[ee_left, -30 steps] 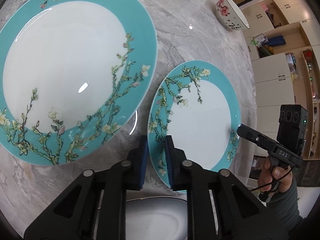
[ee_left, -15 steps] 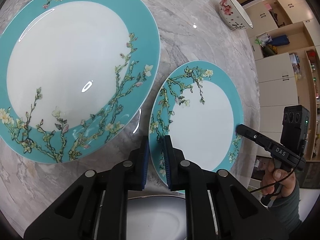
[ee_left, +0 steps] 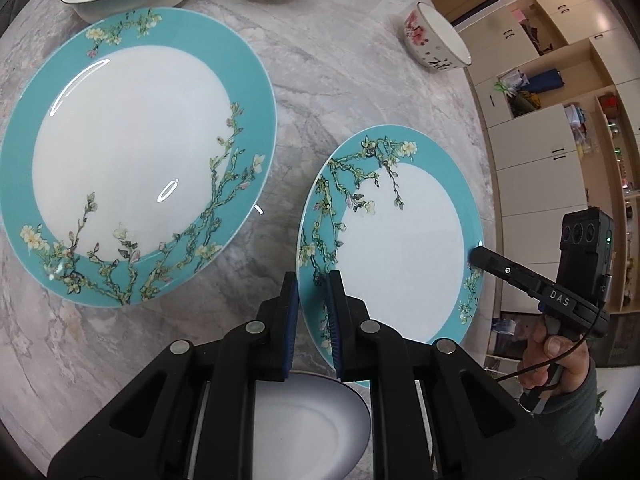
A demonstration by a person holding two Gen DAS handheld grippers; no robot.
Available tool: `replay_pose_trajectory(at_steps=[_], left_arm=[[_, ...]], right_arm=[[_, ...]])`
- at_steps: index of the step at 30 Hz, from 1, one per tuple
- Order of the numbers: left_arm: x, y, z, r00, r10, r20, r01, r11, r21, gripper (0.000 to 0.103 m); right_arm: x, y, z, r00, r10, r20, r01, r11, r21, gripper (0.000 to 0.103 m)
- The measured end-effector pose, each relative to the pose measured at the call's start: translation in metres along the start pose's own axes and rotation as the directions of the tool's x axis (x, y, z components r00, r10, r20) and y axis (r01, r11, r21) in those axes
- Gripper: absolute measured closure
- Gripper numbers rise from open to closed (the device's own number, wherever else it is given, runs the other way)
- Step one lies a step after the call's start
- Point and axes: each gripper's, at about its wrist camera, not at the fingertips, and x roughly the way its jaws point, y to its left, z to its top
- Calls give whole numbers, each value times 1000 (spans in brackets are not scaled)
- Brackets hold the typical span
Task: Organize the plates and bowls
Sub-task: 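Lift the small teal-rimmed plate and lower it onto the grey-rimmed plate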
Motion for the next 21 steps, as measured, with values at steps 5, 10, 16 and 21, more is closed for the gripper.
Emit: replay_pose_trajectory(at_steps=[5, 10, 16, 21], left_arm=[[-27, 0, -13, 999, -13, 29, 13, 1000, 1, 91], [-54, 8, -33, 998, -24, 51, 24, 1000, -3, 91], [-76, 33, -68, 998, -25, 57, 27, 999, -25, 91], [-85, 67, -103, 999, -27, 37, 29, 998, -63, 91]], right_arm=[[-16, 20, -13, 1000, 14, 20, -13, 1000, -24, 91], [-27, 46, -29, 999, 28, 35, -26, 998, -51, 91], [-24, 74, -59, 999, 31, 21, -29, 996, -83, 91], [-8, 92, -90, 999, 30, -20, -32, 995, -96, 91]])
